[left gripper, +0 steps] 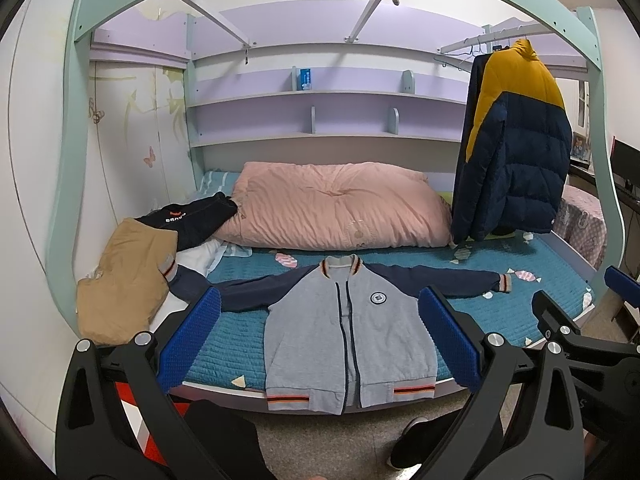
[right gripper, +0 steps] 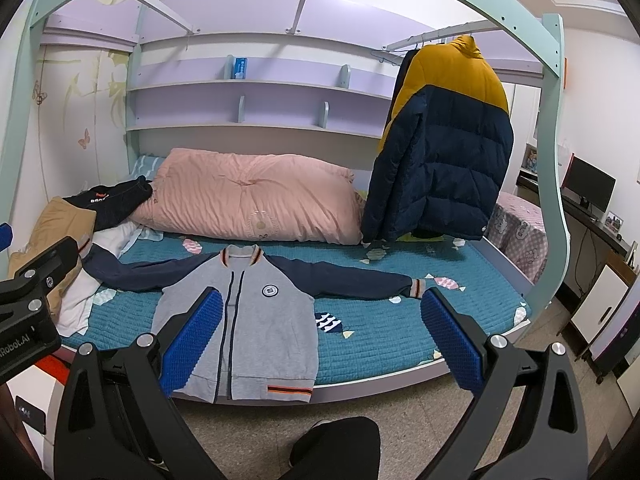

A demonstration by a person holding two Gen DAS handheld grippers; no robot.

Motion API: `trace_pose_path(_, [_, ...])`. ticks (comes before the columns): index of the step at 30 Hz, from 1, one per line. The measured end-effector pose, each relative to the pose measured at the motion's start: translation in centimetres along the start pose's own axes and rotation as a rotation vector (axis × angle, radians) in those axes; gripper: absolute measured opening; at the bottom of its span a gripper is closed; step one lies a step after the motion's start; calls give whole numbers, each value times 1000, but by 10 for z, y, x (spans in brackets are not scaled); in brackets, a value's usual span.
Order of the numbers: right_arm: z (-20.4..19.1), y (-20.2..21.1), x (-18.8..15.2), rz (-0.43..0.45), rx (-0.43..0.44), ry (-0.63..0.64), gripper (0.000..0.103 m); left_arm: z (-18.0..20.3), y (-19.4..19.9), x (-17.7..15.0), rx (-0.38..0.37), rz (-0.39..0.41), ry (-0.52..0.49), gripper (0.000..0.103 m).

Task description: Fold large clothes

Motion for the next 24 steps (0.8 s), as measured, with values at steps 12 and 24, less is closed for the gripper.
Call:
trace_pose_path(12, [0, 0, -2, 1, 1, 0, 96, -1, 1, 1, -2, 2, 5, 99])
trace_pose_path(24, [1, 0, -5, 0, 0, 0, 96, -2, 2, 3, 3, 7, 6, 99])
Point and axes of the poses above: each gripper's, at about its wrist camera, not at the fingertips, and y roughly against the way its jaws point, z to its right, x to its top, the point moved 5 cm from there along -y, roughly the way its jaws point, and after that the axes turned 2 degrees about -x, right-handed, at the moved point
